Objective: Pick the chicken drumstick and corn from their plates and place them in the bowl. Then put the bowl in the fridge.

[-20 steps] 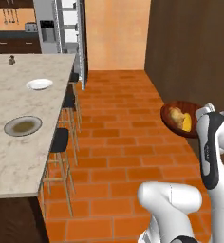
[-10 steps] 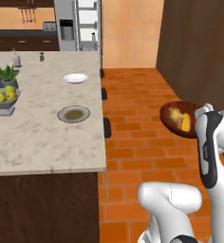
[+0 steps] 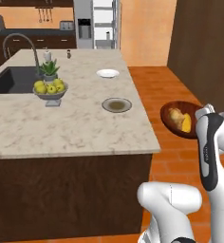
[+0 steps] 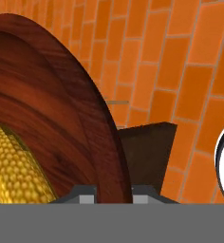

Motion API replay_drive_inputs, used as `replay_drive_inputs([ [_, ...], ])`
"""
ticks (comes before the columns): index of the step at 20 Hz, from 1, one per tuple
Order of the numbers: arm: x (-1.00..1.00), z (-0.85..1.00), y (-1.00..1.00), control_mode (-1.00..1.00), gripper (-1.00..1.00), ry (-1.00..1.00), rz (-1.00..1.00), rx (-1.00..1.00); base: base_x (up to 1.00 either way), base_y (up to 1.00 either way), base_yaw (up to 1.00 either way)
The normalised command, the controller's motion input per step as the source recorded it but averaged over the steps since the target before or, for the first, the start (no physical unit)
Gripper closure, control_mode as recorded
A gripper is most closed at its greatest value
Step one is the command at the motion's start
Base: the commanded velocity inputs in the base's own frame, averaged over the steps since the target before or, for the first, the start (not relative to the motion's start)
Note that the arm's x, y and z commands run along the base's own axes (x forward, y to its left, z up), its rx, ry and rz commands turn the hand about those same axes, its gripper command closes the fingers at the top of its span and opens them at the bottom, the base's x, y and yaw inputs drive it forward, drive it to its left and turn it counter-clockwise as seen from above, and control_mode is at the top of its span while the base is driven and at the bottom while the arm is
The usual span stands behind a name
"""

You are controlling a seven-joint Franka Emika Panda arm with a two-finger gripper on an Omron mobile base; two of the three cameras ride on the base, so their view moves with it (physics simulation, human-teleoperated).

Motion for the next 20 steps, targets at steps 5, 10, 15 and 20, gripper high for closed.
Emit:
replay_drive_inputs([
  [5, 0.0, 0.0, 0.0, 1.0, 1.0, 0.0, 0.0, 0.0, 0.18, 1.0, -0.02],
  [10, 0.0, 0.0, 0.0, 1.0, 1.0, 0.0, 0.0, 0.0, 0.24, 1.0, -0.05],
  [15, 0.0, 0.0, 0.0, 1.0, 1.0, 0.0, 0.0, 0.0, 0.51, 1.0, -0.1],
  [20, 0.0, 0.0, 0.0, 1.0, 1.0, 0.0, 0.0, 0.0, 0.33, 1.0, -0.12],
])
